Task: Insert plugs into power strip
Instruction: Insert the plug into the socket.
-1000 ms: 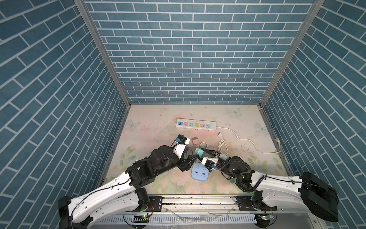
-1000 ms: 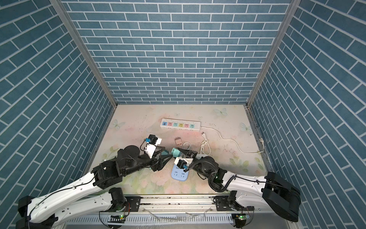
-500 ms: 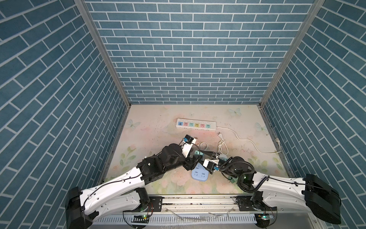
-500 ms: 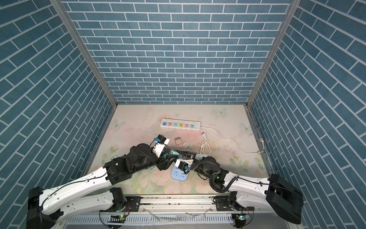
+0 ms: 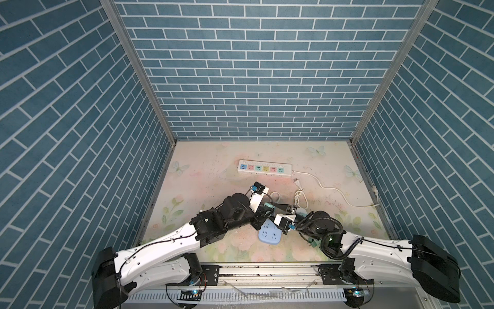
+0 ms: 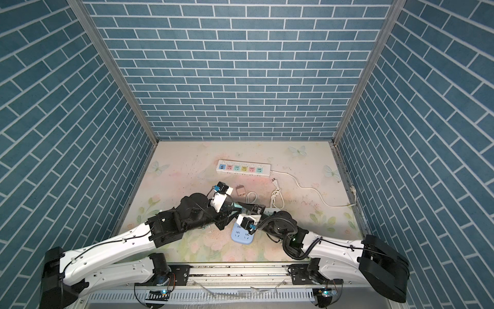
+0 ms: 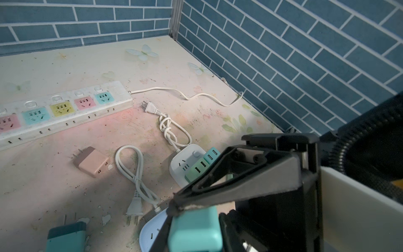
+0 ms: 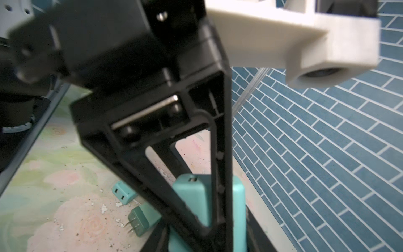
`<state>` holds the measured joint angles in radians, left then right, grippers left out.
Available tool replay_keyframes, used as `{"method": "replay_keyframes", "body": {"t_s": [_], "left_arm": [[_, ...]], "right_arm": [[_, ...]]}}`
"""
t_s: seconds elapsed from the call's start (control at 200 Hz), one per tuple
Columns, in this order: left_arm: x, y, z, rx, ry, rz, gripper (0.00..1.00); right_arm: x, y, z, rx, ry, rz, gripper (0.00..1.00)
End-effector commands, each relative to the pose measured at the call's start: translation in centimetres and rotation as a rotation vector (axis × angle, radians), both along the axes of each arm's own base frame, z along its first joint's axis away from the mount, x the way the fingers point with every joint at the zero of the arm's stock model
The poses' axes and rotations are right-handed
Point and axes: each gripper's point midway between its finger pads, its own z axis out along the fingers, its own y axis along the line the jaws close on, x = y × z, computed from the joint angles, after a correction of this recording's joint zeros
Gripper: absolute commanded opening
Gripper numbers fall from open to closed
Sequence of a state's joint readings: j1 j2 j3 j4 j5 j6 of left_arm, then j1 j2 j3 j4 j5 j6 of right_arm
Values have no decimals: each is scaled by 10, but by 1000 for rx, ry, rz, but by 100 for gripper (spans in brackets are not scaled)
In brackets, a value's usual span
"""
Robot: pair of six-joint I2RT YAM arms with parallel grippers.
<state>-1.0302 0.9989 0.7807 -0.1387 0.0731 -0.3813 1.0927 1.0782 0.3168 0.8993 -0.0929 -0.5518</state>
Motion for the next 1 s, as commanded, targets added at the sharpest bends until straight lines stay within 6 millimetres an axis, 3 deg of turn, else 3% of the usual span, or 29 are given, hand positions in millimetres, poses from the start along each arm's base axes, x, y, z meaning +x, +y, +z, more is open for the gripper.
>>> {"method": "replay_keyframes", "body": {"t_s": [0.0, 0.115, 0.205, 0.33, 0.445, 0.54, 0.645, 0.83, 0.995], "left_arm": [[-5, -7, 7, 6, -41, -68, 16], [-9, -4, 18, 0, -86, -95, 7], [-1, 13, 28, 28, -129, -33, 5], [10, 39, 40, 61, -170, 48, 1], [15, 56, 44, 87, -214, 92, 0], [18, 73, 35, 142, -237, 144, 0], [20, 84, 17, 222, -271, 152, 0], [12, 61, -16, 317, -307, -31, 0], [2, 33, -45, 424, -309, -242, 0]], "right_arm": [[-6, 1, 32, 101, 0, 33, 18], [-8, -8, 47, 155, 32, 25, 54], [-11, -17, 60, 184, 69, 24, 67], [-4, -32, 85, 267, 153, -38, 72], [16, -57, 117, 421, 337, -169, 73], [35, -89, 133, 596, 598, -307, 76], [29, -98, 135, 647, 773, -291, 76], [11, -94, 144, 628, 852, -182, 77], [17, -107, 144, 690, 805, -226, 77]]}}
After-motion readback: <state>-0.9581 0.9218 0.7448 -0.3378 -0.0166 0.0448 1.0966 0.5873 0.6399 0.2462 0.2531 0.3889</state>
